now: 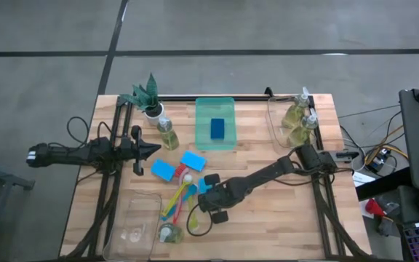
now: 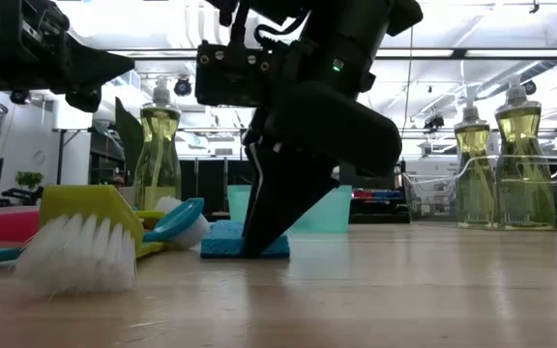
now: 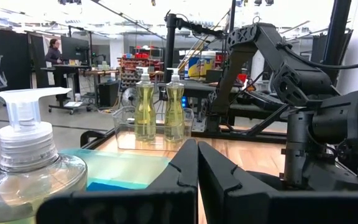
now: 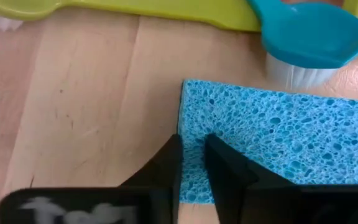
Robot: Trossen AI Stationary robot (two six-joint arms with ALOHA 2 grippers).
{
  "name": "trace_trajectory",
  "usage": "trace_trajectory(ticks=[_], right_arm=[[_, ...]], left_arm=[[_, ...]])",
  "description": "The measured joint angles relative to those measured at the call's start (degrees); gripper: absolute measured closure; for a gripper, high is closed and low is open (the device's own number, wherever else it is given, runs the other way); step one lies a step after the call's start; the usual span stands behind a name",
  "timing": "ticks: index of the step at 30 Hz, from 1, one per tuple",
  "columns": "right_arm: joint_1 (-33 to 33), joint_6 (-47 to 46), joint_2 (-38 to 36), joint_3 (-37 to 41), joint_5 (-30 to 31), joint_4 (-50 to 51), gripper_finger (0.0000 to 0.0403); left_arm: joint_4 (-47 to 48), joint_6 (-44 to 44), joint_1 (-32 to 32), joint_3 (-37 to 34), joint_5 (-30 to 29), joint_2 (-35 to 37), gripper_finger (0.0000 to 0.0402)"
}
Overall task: Pick & Place Kitchen Sink Supplies
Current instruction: Put the blue sponge into the green bin
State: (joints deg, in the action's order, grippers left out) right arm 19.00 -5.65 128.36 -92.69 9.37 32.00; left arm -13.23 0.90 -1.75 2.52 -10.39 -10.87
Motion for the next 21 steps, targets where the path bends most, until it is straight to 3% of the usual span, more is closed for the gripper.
trace_trajectory(ticks=[3,10,21], right_arm=[[0.0,0.0,-0.5,0.1,-0.2,0.1,0.0386],[0.0,0.5,-3.0,0.4,1.2,1.5,0.0394],[0.0,5.2,-7.6,-5.9,15.0,13.6,0.0395]], left_arm=[[0.0,0.0,0.0,0.0,0.0,0.0,0.0399],[0.0,0.0,0.0,0.0,0.0,0.0,0.0399],[0.2,0.0,0.0,0.0,0.0,0.0,0.0399]])
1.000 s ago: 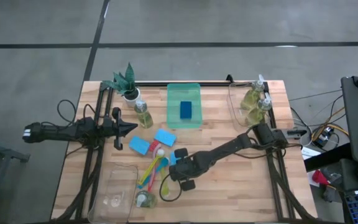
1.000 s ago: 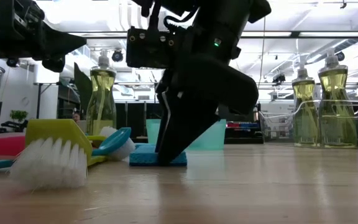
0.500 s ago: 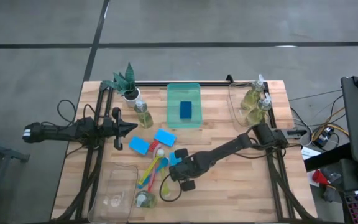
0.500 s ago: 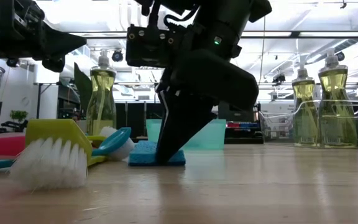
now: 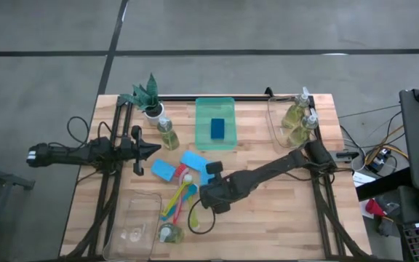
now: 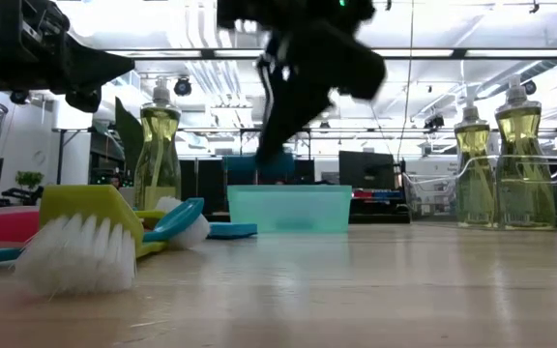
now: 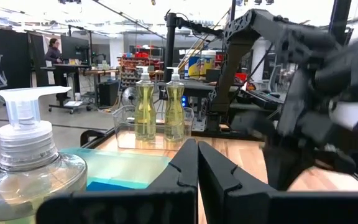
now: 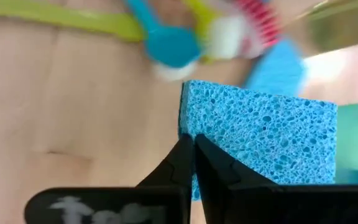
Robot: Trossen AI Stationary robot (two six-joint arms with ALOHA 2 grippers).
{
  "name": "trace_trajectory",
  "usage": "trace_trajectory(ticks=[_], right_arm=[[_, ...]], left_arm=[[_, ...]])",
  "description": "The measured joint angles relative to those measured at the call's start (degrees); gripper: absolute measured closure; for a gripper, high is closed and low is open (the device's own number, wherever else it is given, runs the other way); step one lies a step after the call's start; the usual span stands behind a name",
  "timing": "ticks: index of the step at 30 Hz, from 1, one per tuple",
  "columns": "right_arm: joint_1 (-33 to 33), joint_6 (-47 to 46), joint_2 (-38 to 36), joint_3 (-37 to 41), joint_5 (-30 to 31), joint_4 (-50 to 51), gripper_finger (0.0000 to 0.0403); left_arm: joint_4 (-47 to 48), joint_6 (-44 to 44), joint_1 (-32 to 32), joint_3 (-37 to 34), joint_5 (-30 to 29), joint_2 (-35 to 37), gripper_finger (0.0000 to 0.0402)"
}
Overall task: Pick & Place Kitchen Sink Supplies
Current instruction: Put the blue sponge into the green bin
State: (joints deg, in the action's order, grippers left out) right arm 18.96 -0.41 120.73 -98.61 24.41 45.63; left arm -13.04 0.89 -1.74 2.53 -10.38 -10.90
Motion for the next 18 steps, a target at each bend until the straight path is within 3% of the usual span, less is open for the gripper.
trace_trajectory(ticks=[7,18], right_arm=[[-0.3,7.5,-1.4,-5.0,7.2,3.1,0.0395],[-4.0,13.2,-5.8,-9.8,8.8,7.3,0.0395]], left_arm=[[0.2,0.0,0.0,0.0,0.0,0.0,0.0399],[0.3,0.0,0.0,0.0,0.0,-0.1,0.0399]])
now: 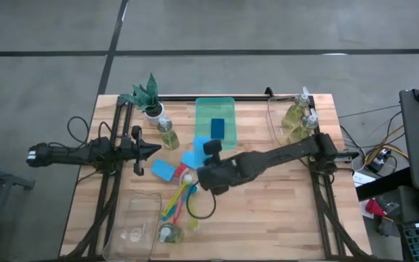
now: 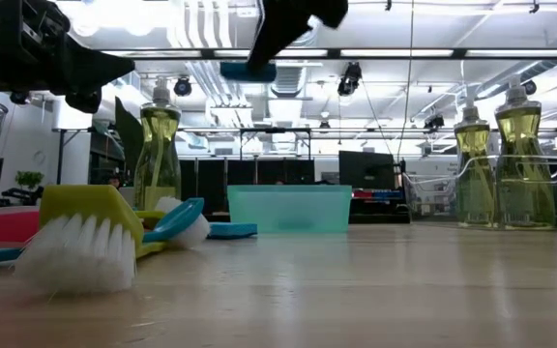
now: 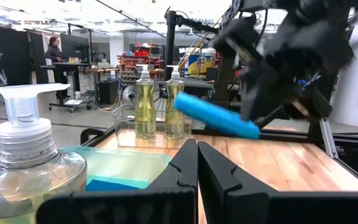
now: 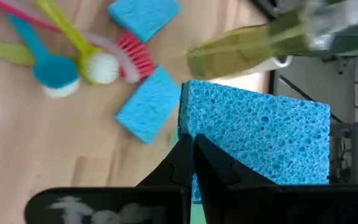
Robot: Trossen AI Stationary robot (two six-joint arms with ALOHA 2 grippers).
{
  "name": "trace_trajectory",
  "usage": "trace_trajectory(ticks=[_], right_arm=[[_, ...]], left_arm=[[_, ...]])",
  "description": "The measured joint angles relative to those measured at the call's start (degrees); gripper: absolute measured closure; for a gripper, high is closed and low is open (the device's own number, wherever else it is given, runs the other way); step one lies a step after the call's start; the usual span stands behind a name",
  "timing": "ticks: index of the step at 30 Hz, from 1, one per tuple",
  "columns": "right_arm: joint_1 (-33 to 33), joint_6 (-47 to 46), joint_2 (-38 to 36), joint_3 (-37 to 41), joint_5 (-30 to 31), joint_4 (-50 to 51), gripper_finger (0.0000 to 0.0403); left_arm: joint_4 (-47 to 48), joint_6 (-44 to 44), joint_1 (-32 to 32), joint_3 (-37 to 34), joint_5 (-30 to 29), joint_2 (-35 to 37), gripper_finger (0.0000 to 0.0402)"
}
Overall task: Pick & Place Kitchen Sink Supplies
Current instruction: Put the blue sponge into the green bin
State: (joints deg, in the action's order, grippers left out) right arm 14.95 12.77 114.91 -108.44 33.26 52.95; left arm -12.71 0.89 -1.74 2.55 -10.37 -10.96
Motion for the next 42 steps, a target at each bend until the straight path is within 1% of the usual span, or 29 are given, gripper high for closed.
trace_trajectory(ticks=[5,11,13,16,19,22,25,28,34,38,42], right_arm=[[-2.6,2.6,-4.6,1.5,0.0,0.0,0.0395],[-7.1,4.3,-11.1,5.9,-1.0,-1.7,0.0395],[-9.0,5.8,-12.6,7.5,-3.9,-4.1,0.0394],[-12.6,7.6,-13.9,8.9,-11.1,-6.8,0.0394],[-16.3,8.6,-14.2,10.0,-16.3,-9.0,0.0394],[-19.5,8.9,-13.8,11.3,-18.2,-9.9,0.0394],[-22.3,9.6,-12.9,13.1,-21.4,-10.9,0.0394],[-24.2,11.1,-12.0,15.7,-23.0,-12.9,0.0394],[-27.2,12.3,-11.2,21.9,-23.8,-18.5,0.0394],[-29.0,12.3,-11.2,26.3,-27.7,-23.4,0.0394],[-30.1,12.3,-11.2,29.6,-28.0,-27.2,0.0394]], left_arm=[[0.0,0.0,0.0,0.0,0.0,0.0,0.0399],[0.0,0.0,0.0,0.0,0.0,0.0,0.0399],[0.0,0.0,0.0,0.0,0.0,0.0,0.0399],[0.0,0.0,0.0,0.0,0.0,0.0,0.0399],[0.0,0.0,0.0,0.0,0.0,0.0,0.0399],[0.2,0.0,0.0,0.0,0.0,0.0,0.0399],[0.3,0.0,0.0,0.0,0.0,-0.1,0.0399],[0.3,0.0,0.0,0.0,0.0,-0.1,0.0399],[0.6,0.0,0.0,0.0,0.0,-0.1,0.0399],[0.8,0.0,0.0,0.0,0.0,-0.2,0.0399],[0.8,0.0,0.0,0.0,0.0,-0.2,0.0399]])
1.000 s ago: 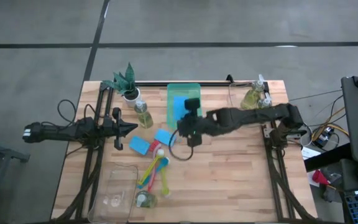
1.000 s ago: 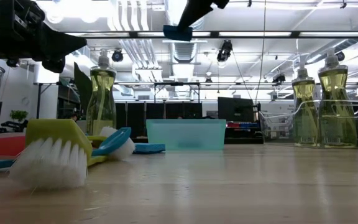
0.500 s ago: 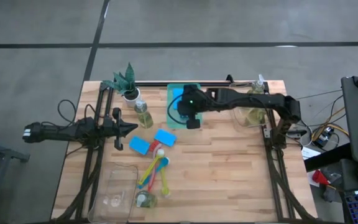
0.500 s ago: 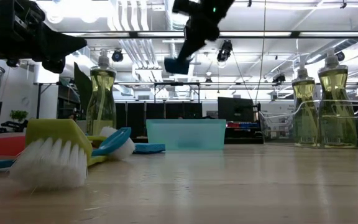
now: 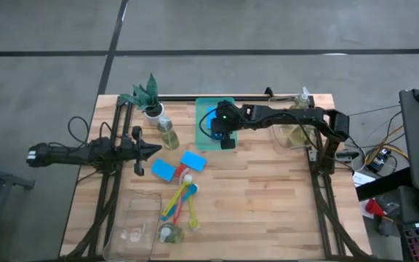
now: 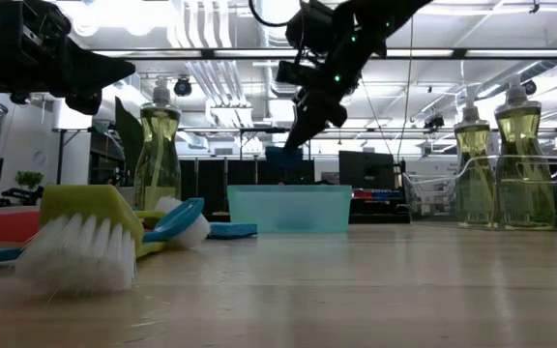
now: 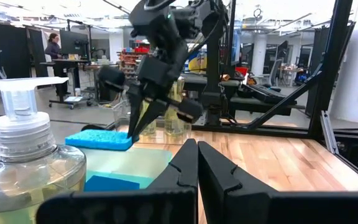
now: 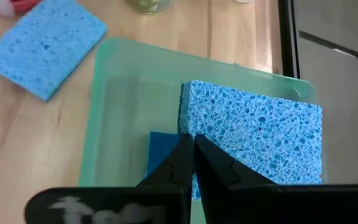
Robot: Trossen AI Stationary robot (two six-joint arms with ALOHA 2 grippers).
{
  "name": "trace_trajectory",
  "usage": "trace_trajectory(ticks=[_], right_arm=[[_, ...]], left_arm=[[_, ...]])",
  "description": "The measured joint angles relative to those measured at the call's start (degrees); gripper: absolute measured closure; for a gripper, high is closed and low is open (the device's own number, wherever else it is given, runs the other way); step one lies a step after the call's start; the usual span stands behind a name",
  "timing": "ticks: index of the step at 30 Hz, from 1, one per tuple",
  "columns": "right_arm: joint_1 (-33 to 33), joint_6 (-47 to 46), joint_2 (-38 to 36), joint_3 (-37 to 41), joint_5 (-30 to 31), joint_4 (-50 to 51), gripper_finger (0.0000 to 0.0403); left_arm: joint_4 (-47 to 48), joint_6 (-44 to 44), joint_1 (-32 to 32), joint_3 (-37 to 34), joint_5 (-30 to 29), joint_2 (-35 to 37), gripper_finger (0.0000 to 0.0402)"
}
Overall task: Pick & Place Kitchen Sink Supplies
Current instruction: Put the blue sponge into the green bin
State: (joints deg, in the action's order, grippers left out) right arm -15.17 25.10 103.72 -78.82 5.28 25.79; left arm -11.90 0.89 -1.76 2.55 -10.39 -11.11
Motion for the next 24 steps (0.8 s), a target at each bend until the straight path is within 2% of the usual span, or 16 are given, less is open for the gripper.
trace_trajectory(ticks=[7,24], right_arm=[[-1.1,3.0,0.0,5.7,-2.6,-7.9,0.0394],[-3.7,3.0,0.0,12.9,-4.2,-15.7,0.0394]], left_arm=[[0.0,0.0,0.0,0.0,0.0,0.0,0.0399],[0.0,0.0,0.0,0.0,0.0,0.0,0.0399]])
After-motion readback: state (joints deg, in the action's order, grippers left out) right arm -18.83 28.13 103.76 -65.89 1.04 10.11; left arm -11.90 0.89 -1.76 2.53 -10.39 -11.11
